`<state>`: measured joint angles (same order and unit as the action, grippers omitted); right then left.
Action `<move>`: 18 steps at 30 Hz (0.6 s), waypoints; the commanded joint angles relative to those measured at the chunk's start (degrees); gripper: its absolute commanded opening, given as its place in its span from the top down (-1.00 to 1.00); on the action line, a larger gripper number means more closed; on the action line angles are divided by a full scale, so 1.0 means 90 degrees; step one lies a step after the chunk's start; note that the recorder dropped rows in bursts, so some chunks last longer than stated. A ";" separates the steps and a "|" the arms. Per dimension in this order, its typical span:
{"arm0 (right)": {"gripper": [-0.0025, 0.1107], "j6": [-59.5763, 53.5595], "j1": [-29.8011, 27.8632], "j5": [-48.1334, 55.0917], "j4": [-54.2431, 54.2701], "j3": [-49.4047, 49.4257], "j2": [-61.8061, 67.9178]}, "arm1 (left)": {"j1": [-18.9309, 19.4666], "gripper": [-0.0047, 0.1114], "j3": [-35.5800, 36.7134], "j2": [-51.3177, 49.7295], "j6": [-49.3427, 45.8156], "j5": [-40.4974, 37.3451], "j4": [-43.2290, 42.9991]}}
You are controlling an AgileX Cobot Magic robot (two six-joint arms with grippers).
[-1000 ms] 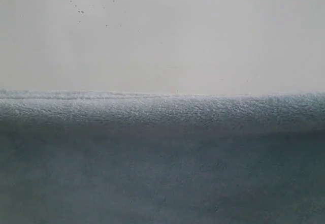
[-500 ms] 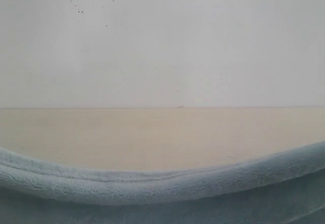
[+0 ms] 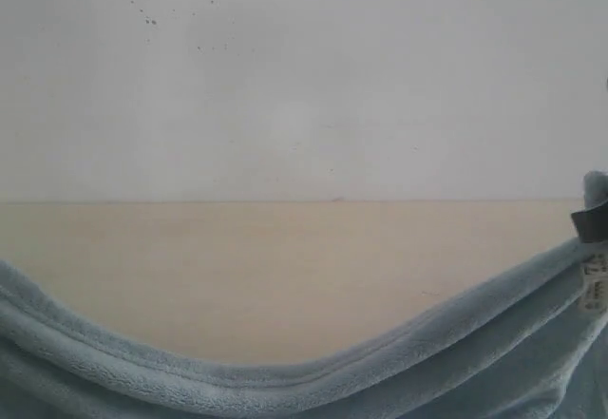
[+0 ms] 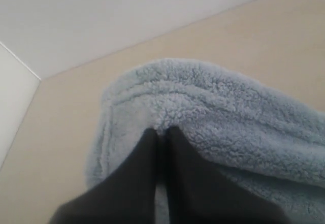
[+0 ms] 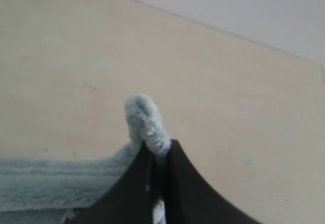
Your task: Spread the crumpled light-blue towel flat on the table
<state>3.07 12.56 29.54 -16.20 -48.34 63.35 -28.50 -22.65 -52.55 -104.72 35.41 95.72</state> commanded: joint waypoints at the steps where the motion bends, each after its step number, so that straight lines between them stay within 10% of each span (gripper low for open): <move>1: 0.96 0.0082 -0.0004 -0.0621 -0.0091 -0.0038 0.1005 | -0.0009 0.85 -0.0365 -0.0861 0.0360 0.0179 -0.0440; 18: 0.96 0.0575 -0.0004 -0.2724 -0.0091 -0.0049 0.3043 | -0.0009 0.85 -0.0561 -0.2824 0.1879 0.1060 -0.1894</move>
<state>8.13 12.56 8.50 -16.49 -48.37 90.46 -28.50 -27.27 -77.87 -89.58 42.11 81.06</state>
